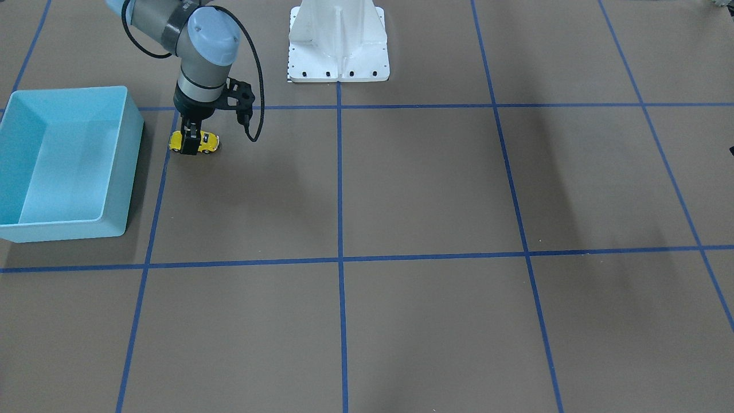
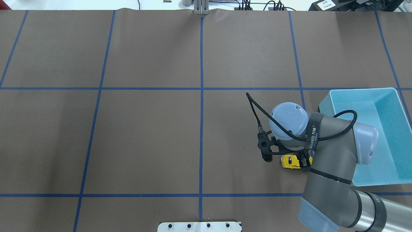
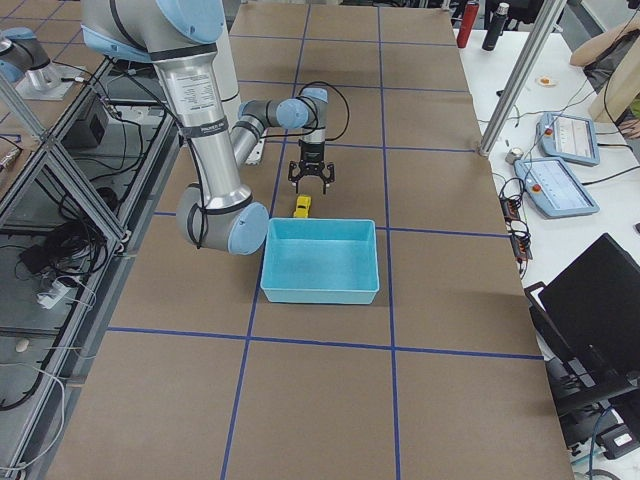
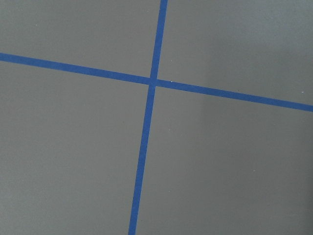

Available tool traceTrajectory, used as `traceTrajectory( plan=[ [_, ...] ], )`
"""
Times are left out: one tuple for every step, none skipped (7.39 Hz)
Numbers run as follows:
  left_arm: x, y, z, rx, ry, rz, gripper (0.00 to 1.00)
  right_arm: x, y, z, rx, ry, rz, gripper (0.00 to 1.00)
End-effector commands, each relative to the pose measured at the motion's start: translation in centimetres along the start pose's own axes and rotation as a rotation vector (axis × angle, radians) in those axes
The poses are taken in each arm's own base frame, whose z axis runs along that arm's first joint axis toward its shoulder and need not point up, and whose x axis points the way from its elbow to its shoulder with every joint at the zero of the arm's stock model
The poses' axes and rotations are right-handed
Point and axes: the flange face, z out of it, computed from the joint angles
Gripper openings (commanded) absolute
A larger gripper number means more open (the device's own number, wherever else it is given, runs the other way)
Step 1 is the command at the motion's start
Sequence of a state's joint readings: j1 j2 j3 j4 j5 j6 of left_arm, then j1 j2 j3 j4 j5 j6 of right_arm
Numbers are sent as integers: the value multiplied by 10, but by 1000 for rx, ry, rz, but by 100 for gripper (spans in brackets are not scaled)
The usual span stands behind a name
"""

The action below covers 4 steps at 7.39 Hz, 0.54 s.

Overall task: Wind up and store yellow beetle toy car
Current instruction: 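Lower the open right gripper over the yellow car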

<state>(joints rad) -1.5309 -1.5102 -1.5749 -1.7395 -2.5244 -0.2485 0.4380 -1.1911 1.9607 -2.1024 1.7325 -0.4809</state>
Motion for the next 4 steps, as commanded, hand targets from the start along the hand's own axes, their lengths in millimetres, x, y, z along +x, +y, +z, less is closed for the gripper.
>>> traceTrajectory(
  plan=[
    [-1,1,1,-2,0,-3,100,-3,-12,8,47,-92,49,97],
    [-3,2,1,-2,0,-5,100,-4,-12,9,43,-93,48,97],
    [-3,2,1,-1,-2,-5,100,-5,-13,12,36,-92,48,97],
    [-3,2,1,-1,-2,-5,100,-4,-9,16,27,-92,48,97]
  ],
)
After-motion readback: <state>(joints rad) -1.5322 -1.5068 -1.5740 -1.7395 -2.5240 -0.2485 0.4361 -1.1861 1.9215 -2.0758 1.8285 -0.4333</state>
